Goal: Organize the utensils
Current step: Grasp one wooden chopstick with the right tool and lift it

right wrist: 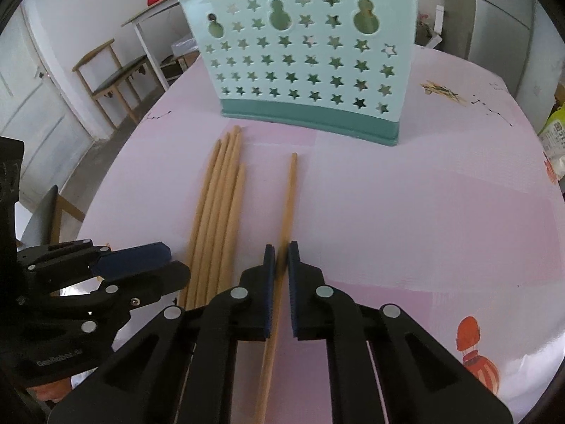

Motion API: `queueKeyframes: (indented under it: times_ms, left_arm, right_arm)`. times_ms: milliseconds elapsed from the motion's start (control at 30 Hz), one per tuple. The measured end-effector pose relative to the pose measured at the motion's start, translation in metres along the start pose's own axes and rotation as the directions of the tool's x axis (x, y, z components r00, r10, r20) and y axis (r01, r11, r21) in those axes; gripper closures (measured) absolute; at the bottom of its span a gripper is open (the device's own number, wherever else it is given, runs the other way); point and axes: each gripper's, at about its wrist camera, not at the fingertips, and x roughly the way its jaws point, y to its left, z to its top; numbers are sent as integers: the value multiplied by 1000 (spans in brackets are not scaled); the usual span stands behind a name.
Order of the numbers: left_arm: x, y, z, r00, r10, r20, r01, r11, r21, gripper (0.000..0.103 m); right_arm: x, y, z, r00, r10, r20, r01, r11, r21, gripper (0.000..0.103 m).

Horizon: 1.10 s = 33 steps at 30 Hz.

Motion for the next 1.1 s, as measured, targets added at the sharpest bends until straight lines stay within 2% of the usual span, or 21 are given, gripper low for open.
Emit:
queueKeyframes:
  times_ms: [200,367,433,633,967,1100]
  left_arm:
    - [2,-6,1,999,49,14,-49,998,48,77]
    - [-2,-2,1,998,54,13,-54,998,33,78]
    - [-2,-3,1,998,63,12,-63,998,26,84]
    - [-4,3,-2,996,94,11,-94,996,4,93]
    - [-13,7,-11,993,115,11,-114,993,-21,93]
    - [-16,9,-13,996,89,5,-89,995,-40,91]
  right_arm:
    - [-1,-12,1,1000,-3,13,2,1000,14,96]
    - [-3,-19,-1,1000,8,18,-8,1000,26,96]
    - [-3,-21,-1,1000,14,19,-14,999,31,96]
    - [-3,-26,-2,999,34,21,-35,998,51,96]
    - [-4,-33,-1,998,66,25,-68,993,94,96]
    - [-4,-40,-1,994,107,29,-110,984,138,95]
